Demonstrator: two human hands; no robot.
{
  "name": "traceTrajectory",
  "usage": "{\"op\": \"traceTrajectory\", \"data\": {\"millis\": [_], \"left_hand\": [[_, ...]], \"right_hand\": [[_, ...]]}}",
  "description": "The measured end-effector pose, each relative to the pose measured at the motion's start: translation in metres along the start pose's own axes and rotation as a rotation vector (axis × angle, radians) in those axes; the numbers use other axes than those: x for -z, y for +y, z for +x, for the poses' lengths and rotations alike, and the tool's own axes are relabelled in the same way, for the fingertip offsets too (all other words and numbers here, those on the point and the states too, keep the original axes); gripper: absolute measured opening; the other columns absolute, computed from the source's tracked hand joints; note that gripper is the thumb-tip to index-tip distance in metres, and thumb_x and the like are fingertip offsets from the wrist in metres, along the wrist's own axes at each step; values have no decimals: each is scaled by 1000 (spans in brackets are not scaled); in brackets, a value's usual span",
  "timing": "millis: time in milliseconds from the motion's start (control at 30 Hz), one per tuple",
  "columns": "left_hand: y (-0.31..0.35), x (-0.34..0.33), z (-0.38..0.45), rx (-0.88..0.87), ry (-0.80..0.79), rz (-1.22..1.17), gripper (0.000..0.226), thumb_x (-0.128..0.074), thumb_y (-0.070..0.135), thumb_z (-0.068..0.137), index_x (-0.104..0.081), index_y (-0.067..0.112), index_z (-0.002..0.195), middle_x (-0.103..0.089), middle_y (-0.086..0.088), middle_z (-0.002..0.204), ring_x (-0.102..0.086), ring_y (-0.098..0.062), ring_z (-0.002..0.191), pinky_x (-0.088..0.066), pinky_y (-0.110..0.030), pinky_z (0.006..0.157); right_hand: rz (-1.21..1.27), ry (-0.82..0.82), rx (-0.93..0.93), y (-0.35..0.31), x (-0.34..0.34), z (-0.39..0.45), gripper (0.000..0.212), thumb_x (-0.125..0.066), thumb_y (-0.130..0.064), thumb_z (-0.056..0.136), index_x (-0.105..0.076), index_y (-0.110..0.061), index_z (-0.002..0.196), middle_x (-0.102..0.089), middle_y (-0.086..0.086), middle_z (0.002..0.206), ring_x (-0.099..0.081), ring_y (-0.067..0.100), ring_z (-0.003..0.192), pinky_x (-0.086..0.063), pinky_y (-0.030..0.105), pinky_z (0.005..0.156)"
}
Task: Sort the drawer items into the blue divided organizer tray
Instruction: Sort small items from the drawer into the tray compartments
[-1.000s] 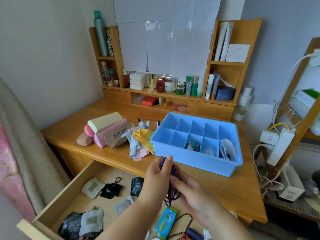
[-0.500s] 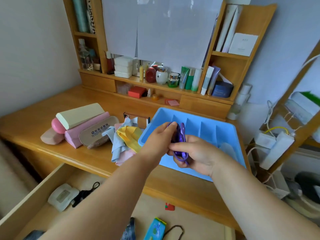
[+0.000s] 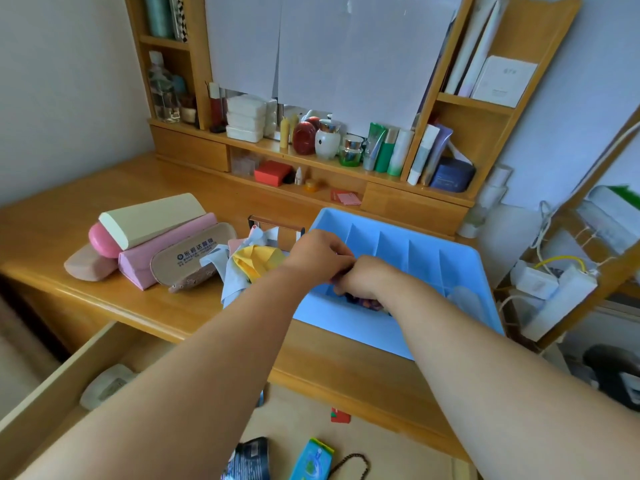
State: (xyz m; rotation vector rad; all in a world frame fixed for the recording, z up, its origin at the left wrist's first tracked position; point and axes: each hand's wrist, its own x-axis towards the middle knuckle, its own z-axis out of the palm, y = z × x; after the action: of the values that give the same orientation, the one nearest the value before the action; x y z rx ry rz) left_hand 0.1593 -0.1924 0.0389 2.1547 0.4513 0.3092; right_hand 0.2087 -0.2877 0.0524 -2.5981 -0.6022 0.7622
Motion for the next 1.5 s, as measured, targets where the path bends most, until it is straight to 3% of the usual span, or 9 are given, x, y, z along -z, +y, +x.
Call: {"op": "traceTrajectory", "data": {"millis": [200,300,400,533,700,933,1167,1400,1500], "left_hand": [[-10,-11,16,-67,-149,157,8,-69,18,82,-71,25,78,-69,5,83,-64,-15,82,-51,-28,72],[-12,-19,21,-181,-185,424,10,-65,17,82,-72,23,87,-70,3,89,-62,-18,87,-47,-28,70],[-11,-15,25,-327,-148,730,13,-58,24,87,-69,24,93,-59,3,80,-57,-21,88,-25,-23,54],[-14,-18,29,-319,-253,876,26,-43,32,97,-65,27,110,-57,-4,96,-37,-15,75,-24,-28,64],[-15,-17,28,-214,-337,640,23,-42,24,98,-63,19,106,-57,-4,94,-52,-21,89,-37,-29,72],[-24,-1,-8,-273,-141,411,32,-46,17,97,-61,20,125,-63,2,121,-56,-17,109,-42,-24,83],[-14,-4,-31,-452,-233,633,55,-22,32,87,-67,8,107,-66,-8,93,-50,-22,92,-35,-34,92],[-4,-12,-33,-276,-353,438,37,-37,27,100,-60,0,110,-63,-20,105,-54,-31,102,-39,-44,91],[-4,-18,-32,-338,-339,562,36,-35,29,101,-55,15,75,-51,-2,66,-47,-24,76,-35,-36,73]], "right_hand": [[42,164,162,27,-2,-4,31,-63,-33,77,-46,-19,99,-65,0,81,-64,22,75,-53,35,71],[-193,248,266,41,-4,-12,42,-48,-46,90,-47,-22,123,-61,0,102,-57,26,98,-45,35,76],[-408,306,418,51,-15,-22,54,-27,-58,93,-40,-28,136,-55,-3,88,-48,23,98,-34,35,81],[-548,366,511,63,-20,-25,54,-18,-53,95,-53,-27,127,-57,-7,115,-39,18,117,-25,34,97],[-557,251,463,56,-14,-1,48,-20,-50,98,-64,-31,99,-60,-7,101,-37,19,117,-25,38,99],[-615,41,351,46,-3,30,50,-25,-64,90,-46,-46,132,-33,-17,150,-9,18,145,-2,52,112],[-740,-13,418,50,3,41,37,-28,-26,98,-56,-25,122,-41,-6,145,-10,17,145,2,48,116],[-361,39,420,63,27,44,28,-43,-8,93,-68,-20,92,-63,0,99,-56,22,96,-47,34,85],[-333,126,516,64,26,38,28,-51,-9,88,-73,-26,88,-65,-8,86,-59,18,95,-44,27,82]]}}
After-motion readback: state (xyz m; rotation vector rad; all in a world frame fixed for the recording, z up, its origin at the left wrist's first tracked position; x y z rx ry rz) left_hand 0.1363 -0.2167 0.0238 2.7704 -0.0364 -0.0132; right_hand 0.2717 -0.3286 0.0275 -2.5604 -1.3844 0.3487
